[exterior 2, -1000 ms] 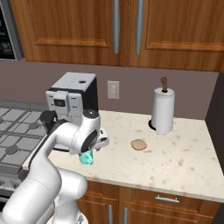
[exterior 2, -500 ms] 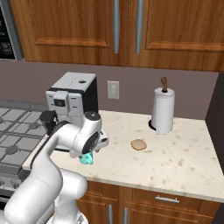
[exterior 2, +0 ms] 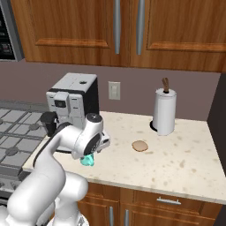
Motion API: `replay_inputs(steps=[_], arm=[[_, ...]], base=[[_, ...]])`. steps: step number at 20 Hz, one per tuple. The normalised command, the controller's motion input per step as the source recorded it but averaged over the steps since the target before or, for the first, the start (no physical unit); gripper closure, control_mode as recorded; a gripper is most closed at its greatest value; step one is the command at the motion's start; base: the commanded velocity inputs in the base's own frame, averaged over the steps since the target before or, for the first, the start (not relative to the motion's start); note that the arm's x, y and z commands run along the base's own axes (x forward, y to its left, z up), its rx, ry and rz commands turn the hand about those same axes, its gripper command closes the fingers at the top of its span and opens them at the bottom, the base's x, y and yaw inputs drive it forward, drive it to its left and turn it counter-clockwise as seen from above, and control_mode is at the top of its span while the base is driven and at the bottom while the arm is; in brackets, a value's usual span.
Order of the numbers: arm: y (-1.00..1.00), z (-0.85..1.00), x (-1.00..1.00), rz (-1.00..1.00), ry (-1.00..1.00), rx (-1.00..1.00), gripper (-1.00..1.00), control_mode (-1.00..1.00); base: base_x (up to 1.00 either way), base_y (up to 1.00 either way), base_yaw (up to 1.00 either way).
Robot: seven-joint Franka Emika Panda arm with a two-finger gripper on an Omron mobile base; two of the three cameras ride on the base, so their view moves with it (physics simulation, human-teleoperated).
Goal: Pick the mug from the counter and place it inside the microwave. Then close the microwave.
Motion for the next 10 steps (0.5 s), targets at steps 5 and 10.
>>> replay_inputs(steps=[5,10], arm=[[0.00,-0.02,0.03,0.00,0.01,0.00,-1.00,-1.00],[0.00,-0.11,0.00,0.00,0.00,0.00,-1.00,-1.00]], base=[[0.00,0.00,0.00],[0.00,0.00,0.00]])
